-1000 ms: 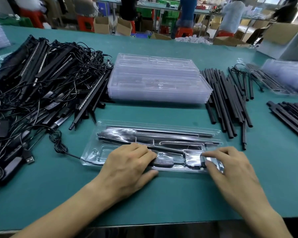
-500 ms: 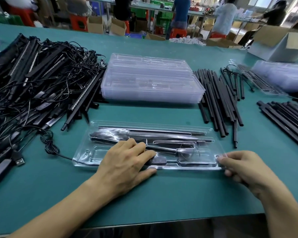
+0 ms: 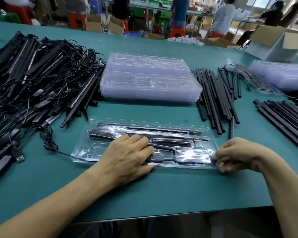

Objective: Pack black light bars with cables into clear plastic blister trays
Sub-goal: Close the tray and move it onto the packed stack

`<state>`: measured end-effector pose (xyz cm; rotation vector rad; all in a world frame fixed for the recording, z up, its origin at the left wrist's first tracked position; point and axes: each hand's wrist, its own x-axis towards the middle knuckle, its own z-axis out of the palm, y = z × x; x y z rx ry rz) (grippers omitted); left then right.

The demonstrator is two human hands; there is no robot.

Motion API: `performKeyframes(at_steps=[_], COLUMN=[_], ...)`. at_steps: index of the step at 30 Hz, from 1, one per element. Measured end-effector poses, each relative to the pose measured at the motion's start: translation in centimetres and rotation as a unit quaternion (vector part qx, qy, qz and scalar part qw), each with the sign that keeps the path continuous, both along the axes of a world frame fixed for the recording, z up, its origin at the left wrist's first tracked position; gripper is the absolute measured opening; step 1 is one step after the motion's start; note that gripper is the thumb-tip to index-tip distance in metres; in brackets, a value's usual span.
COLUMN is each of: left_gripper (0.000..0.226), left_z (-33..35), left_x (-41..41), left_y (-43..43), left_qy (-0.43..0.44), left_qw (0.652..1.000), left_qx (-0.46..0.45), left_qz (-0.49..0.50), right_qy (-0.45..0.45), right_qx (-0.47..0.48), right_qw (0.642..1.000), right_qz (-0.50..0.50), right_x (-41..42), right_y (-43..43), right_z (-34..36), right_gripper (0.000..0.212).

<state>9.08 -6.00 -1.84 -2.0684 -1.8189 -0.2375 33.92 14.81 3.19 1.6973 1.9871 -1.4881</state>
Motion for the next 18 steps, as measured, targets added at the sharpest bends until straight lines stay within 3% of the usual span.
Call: performKeyframes(at_steps=[7,18], left_gripper=[0.038,0.044], left_z=[-0.9,-0.6], left_x=[0.5,1.2], left_y=[-0.2,0.1], left_qy=[-0.065,-0.053], left_qw=[0.998,0.998], left_qx=[-0.001,-0.007], left_qz=[0.021,0.038], right_qy=[-0.107,-0.1], right_qx=[0.058,0.088], right_qw=[0.988,0.988], right_qz=[0.094,0.08], right_x=[-2.4,-2.1], right_y=[1.6,1.6], right_z=[1.2,0.2], right_gripper=[0.024,0.025])
